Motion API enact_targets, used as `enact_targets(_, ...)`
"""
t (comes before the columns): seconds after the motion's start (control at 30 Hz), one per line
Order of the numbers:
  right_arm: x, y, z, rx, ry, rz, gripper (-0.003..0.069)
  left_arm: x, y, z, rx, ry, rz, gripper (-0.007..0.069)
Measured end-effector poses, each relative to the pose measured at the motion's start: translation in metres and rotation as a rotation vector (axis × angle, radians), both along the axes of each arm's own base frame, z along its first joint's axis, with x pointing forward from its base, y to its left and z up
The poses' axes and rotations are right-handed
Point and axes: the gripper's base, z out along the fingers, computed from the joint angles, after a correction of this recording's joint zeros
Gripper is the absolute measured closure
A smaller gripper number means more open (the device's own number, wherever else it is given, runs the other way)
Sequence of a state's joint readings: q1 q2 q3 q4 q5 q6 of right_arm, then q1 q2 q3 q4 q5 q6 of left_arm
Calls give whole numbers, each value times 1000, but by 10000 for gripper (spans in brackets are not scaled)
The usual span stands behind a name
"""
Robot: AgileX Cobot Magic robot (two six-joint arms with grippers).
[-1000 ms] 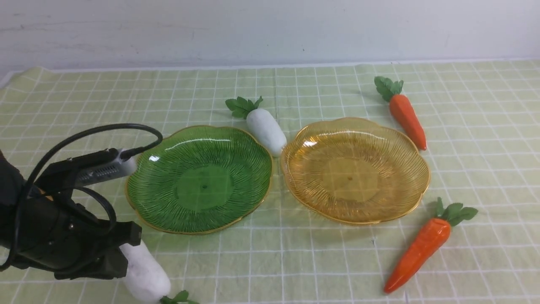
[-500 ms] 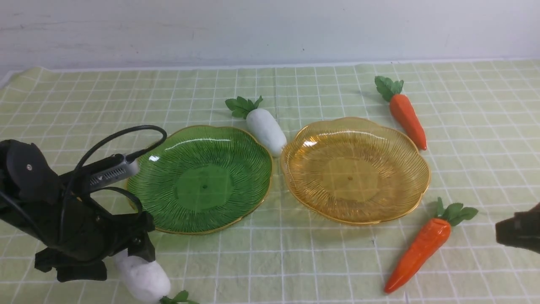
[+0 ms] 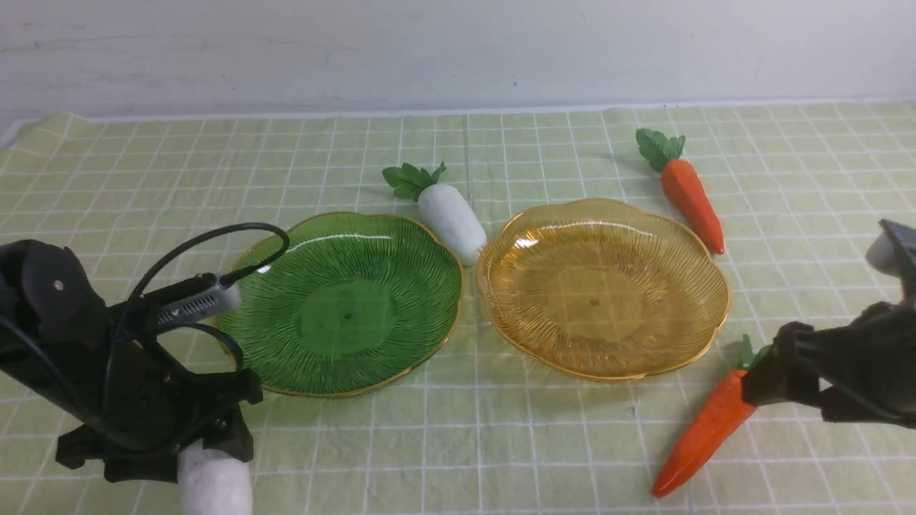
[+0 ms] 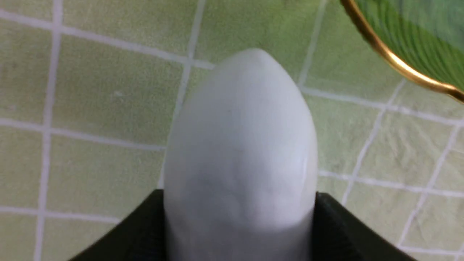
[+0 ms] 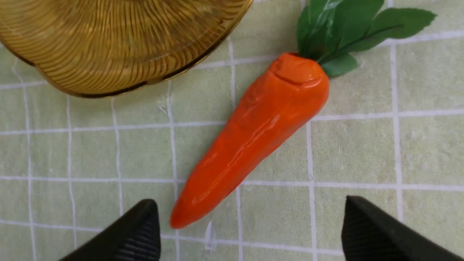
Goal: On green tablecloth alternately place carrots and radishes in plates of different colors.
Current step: 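Pick up the white radish and place it in the left plate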
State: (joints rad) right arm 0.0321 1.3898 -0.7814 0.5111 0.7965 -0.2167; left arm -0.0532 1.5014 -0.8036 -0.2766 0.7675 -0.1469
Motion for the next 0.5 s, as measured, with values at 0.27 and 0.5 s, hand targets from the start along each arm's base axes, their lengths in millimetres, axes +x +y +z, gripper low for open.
enact_targets(0.27, 26, 24, -44, -34, 28, 23, -15, 14, -4, 97, 2, -369, -108, 199)
enact_targets(0.5, 43, 30, -67, -60, 69, 16, 25, 62, -10, 95, 8, -381, -173, 199)
